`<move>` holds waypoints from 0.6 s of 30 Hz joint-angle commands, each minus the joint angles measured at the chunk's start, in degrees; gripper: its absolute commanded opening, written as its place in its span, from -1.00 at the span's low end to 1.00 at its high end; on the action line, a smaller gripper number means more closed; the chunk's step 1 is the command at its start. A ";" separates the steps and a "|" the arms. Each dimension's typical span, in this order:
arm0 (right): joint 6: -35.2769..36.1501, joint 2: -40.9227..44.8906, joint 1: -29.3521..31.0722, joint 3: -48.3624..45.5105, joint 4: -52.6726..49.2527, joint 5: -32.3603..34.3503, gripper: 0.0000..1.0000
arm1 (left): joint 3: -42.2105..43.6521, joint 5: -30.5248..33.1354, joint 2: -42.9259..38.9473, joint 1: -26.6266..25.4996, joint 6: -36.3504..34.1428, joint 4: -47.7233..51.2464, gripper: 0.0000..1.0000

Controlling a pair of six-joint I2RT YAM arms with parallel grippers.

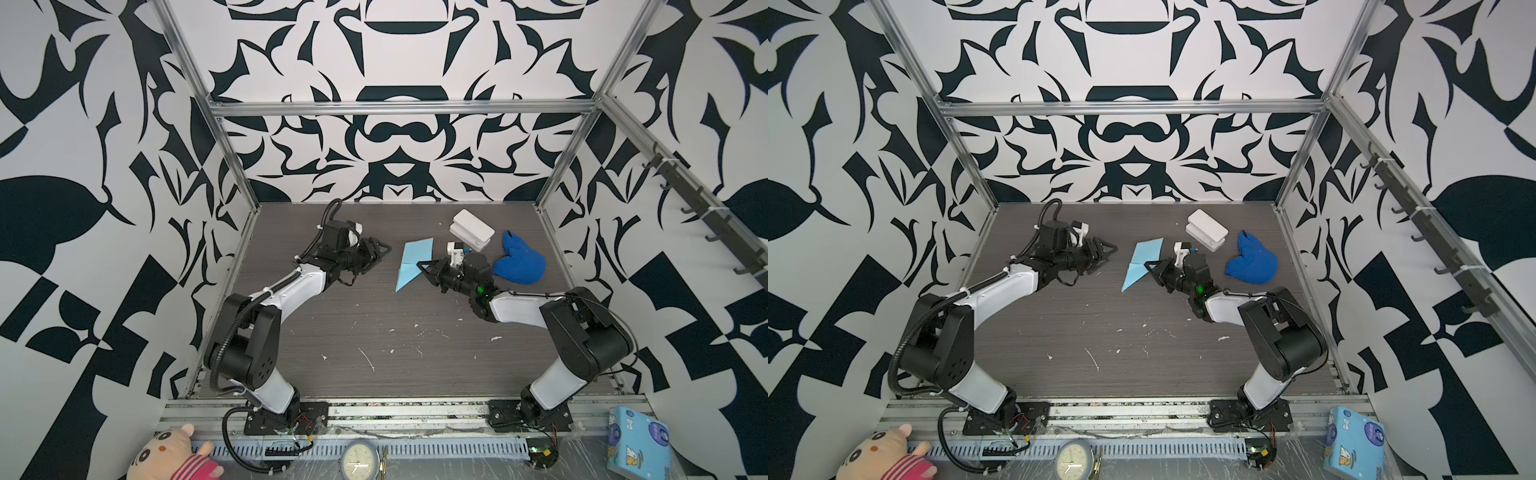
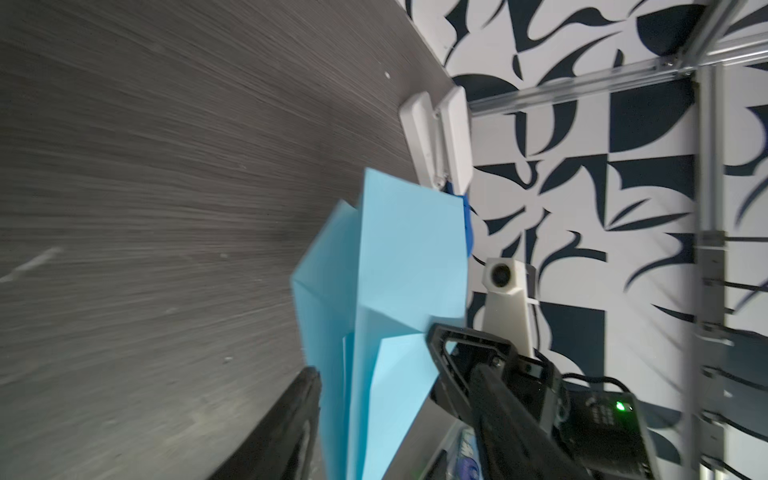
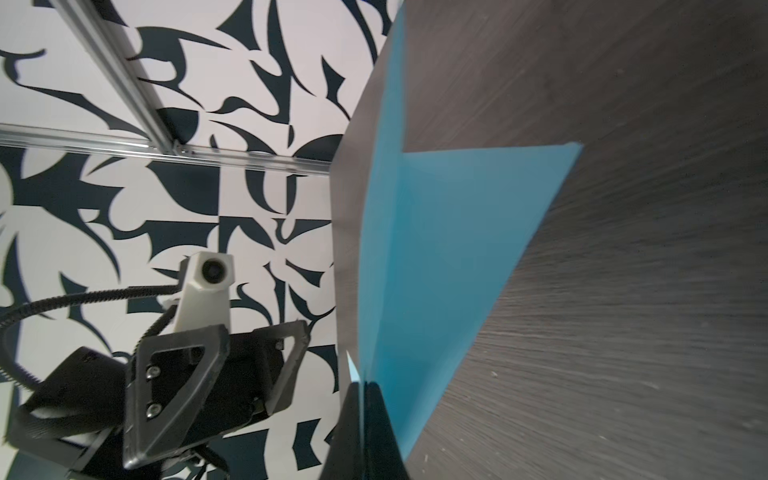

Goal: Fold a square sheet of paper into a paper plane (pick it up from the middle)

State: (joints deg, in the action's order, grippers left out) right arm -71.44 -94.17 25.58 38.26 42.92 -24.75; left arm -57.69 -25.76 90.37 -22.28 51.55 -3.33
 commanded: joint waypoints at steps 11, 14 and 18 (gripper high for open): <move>4.05 -1.94 1.27 -1.44 -6.86 6.57 -1.00 | 9.10 10.15 -0.84 -8.77 -26.94 -3.79 0.52; 2.73 -1.16 1.31 -2.16 -10.63 9.02 -1.00 | 9.59 15.32 -0.11 -13.63 -33.36 -5.39 0.54; -0.23 -0.13 1.39 -2.59 -13.72 11.72 -1.00 | 10.93 19.88 1.29 -19.10 -42.83 -9.72 0.54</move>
State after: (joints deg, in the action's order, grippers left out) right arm -69.32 -96.77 26.72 35.86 31.68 -16.71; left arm -48.25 -11.14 90.19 -39.05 19.18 -8.56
